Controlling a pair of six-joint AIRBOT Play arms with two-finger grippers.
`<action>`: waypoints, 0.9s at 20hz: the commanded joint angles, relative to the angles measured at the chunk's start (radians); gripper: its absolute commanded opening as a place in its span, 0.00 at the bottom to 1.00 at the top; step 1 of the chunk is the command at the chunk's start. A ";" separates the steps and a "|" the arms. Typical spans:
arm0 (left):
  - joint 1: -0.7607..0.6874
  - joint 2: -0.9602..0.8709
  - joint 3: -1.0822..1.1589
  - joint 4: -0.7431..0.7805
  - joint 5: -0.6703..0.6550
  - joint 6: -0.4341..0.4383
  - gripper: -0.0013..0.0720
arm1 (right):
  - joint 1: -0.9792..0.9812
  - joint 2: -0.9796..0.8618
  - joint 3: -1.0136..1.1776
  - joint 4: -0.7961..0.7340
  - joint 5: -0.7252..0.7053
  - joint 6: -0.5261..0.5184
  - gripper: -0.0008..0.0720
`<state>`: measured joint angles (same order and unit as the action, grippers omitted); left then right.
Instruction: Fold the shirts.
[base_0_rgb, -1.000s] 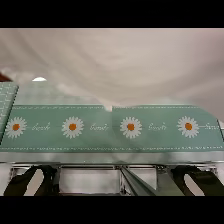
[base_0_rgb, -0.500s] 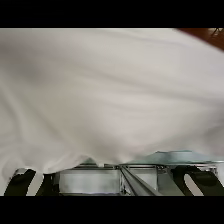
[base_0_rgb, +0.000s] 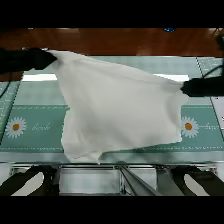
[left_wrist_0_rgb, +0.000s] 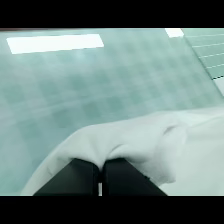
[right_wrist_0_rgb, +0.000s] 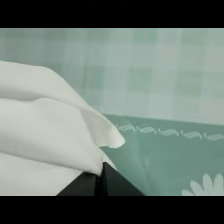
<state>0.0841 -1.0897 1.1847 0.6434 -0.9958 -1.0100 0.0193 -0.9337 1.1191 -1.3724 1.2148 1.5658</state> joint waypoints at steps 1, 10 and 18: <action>-0.090 -0.269 0.035 -0.008 0.259 0.103 0.04 | -0.006 -0.287 0.002 0.014 -0.273 -0.025 0.05; -0.103 -0.543 0.245 -0.007 0.152 -0.227 0.71 | -0.106 -0.738 0.468 0.142 -0.180 -0.019 0.58; 0.260 -0.458 0.299 0.107 -0.465 -0.322 0.71 | -0.354 -0.582 0.555 0.116 0.084 -0.108 0.57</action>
<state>0.2317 -1.5909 1.4963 0.6651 -1.2148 -1.2999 -0.2512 -1.5761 1.6760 -1.2522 1.1942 1.5093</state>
